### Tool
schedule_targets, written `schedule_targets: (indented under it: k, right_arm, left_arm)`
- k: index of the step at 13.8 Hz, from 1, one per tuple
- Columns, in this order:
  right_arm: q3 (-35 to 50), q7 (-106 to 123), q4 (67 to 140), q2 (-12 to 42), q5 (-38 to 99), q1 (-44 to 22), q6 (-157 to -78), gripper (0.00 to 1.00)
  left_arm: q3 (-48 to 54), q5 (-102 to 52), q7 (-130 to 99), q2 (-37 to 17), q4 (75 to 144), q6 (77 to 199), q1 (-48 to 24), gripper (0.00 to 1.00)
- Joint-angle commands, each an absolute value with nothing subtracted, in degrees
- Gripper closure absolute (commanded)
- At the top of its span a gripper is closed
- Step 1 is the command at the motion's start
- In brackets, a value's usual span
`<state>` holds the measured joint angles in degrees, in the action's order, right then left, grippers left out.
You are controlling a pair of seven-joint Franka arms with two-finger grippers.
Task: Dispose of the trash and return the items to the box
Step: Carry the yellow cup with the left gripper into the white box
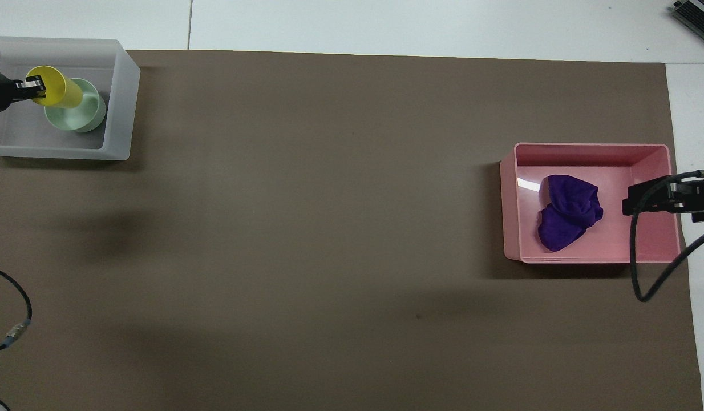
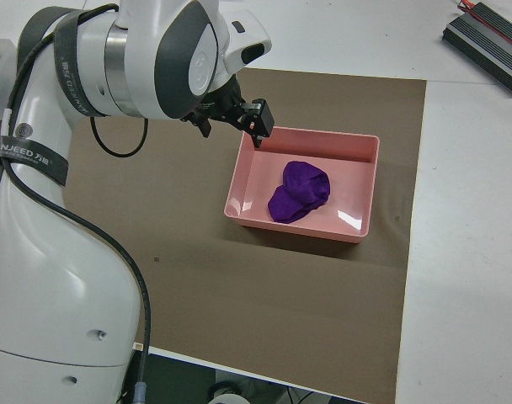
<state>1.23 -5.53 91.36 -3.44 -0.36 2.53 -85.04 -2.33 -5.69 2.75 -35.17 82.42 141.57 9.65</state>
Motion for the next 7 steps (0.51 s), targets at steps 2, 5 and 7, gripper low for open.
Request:
schedule_targets:
  k: [2,5,7]
  right_arm:
    - [1.67,-5.19,91.68,-4.83,-0.09,2.81,-84.12,0.00]
    - [1.58,-4.92,91.41,-4.83,-0.26,2.99,-84.02,0.00]
    - [1.50,-4.83,91.49,-4.83,0.61,3.07,-84.02,0.00]
  left_arm:
    - [-2.02,-7.29,3.96,-35.33,85.69,144.49,9.58,0.97]
    - [-2.02,-7.21,4.04,-34.89,85.78,143.70,9.32,0.63]
    - [-2.02,-7.03,4.48,-34.81,85.69,143.61,9.23,0.00]
